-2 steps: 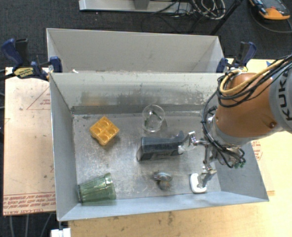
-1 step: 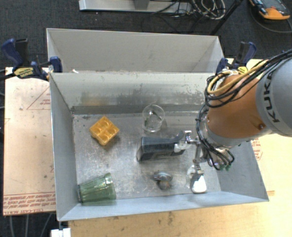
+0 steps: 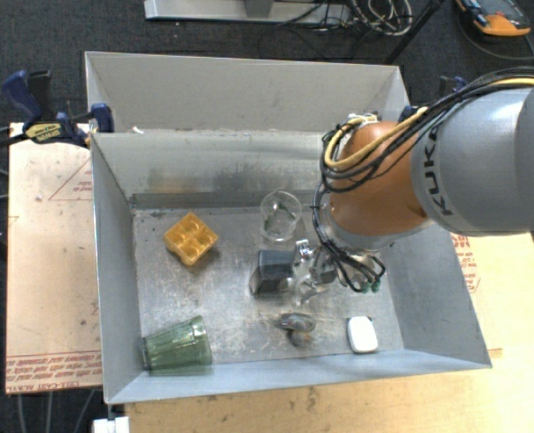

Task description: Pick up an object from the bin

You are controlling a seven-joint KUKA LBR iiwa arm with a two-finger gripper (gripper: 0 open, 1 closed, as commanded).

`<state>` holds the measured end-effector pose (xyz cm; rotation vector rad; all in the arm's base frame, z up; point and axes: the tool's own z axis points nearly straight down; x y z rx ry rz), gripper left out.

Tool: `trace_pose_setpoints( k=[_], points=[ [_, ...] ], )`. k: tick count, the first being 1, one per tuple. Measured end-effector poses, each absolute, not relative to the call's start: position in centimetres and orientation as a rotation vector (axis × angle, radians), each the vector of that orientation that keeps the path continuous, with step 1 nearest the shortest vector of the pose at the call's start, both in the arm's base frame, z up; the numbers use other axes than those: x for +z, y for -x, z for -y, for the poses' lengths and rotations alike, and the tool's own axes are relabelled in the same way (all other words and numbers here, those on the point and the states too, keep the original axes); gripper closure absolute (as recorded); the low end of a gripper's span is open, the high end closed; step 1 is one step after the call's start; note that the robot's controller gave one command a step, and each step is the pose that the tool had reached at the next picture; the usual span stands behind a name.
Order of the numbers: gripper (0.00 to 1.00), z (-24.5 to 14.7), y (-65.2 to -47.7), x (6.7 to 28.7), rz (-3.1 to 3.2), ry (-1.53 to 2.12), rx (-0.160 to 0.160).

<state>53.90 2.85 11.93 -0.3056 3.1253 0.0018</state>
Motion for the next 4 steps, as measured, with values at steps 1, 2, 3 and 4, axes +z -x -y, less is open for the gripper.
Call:
trace_pose_setpoints(
  k=[1,2,3,4],
  points=[
    [1.0,-2.8,-53.9,11.9,-3.125,0.306,0.001],
    [1.0,-0.3,-51.2,13.6,-3.127,0.322,0.003],
    [0.0,-0.5,-49.5,15.3,-3.135,0.189,0.002],
    [0.0,-0.5,-49.5,15.2,-3.136,0.188,0.001]
  ],
)
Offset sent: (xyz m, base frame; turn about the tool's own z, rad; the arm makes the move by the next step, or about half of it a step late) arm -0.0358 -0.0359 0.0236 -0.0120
